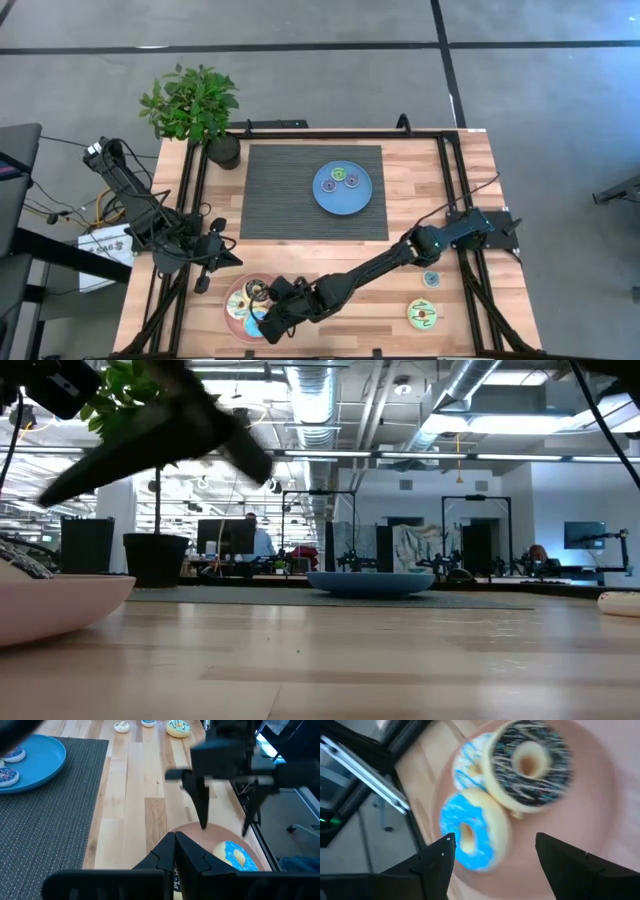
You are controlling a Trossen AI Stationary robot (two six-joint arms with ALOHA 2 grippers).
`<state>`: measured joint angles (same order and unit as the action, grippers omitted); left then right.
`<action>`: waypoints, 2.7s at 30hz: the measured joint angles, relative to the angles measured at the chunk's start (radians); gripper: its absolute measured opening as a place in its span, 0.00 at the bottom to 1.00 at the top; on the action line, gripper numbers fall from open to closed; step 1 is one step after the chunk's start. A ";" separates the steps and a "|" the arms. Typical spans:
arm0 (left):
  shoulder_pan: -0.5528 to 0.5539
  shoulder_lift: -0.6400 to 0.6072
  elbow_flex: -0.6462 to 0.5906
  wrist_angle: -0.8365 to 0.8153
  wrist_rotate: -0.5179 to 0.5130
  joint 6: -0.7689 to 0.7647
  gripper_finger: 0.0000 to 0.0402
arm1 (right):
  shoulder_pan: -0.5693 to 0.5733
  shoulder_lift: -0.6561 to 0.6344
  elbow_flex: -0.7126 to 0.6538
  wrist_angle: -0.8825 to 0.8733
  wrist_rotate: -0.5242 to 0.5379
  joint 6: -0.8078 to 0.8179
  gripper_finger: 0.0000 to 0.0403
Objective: Pick & Place donuts
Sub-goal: Put the small white donut on the blue plate
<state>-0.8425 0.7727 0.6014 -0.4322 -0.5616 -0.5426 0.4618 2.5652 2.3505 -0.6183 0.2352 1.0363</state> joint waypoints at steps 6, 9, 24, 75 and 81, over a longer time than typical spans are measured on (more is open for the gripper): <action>0.000 0.000 0.000 0.002 0.000 0.000 0.00 | 0.006 -0.079 0.001 -0.197 -0.059 0.035 0.66; 0.000 0.000 0.000 0.004 0.001 0.000 0.00 | 0.032 -0.114 0.001 -0.267 -0.099 0.026 0.66; -0.001 0.000 0.000 0.063 -0.127 -0.008 0.00 | 0.223 -0.143 -0.002 -0.922 0.150 0.101 0.63; 0.210 0.002 0.000 -0.031 -0.203 0.038 0.00 | 0.005 -1.139 -1.667 -0.211 -0.135 0.483 0.63; 0.210 0.002 0.000 -0.030 -0.203 0.061 0.00 | 0.005 -1.105 -1.667 -0.188 -0.132 0.481 0.63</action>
<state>-0.6327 0.7744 0.6018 -0.4622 -0.7647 -0.4820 0.4667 1.4600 0.6836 -0.8064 0.1028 1.5171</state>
